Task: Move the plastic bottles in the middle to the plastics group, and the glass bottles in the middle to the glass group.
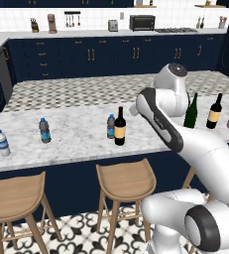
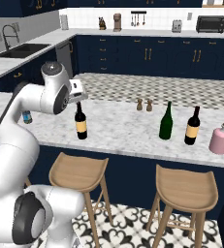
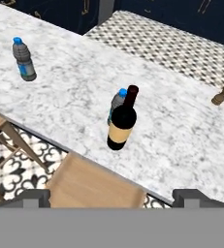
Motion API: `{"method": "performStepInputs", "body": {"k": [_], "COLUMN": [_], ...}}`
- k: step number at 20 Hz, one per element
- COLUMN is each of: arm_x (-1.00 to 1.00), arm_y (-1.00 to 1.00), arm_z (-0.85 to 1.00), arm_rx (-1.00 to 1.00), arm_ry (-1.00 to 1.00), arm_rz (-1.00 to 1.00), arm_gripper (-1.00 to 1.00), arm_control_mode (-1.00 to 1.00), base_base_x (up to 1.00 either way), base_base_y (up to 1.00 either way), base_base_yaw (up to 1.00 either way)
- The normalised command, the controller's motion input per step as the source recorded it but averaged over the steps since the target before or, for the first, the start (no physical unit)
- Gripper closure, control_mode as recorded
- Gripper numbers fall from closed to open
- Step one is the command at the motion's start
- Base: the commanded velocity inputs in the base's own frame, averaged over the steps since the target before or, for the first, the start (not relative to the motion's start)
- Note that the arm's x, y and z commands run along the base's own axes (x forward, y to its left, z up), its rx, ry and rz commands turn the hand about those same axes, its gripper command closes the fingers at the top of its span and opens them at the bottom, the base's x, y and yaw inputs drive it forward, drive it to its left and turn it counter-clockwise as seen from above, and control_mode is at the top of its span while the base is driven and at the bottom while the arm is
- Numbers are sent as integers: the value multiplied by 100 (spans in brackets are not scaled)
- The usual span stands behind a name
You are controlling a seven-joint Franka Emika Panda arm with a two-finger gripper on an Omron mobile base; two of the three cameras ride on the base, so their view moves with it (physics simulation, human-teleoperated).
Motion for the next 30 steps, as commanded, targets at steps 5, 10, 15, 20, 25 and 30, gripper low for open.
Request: {"method": "performStepInputs", "body": {"k": [5,10,15,20,25,30], "arm_x": [12,13,47,48,30,17], "arm_y": [8,0,4,9,9,1], "arm_z": [-3,-22,-61,-22,15,1], "arm_rx": [1,1,7,2,0,0], "arm_ry": [6,-5,-12,-2,18,7], "arm_rz": [-12,-2,0,0,-5,-1], "arm_gripper": [-100,-100,-100,-100,-100,-100], "arm_control_mode": [-100,-100,-100,-100,-100,-100], "base_base_x": [0,0,0,0,0,0], "base_base_y": [0,0,0,0,0,0], "base_base_yaw": [0,0,0,0,0,0]}}
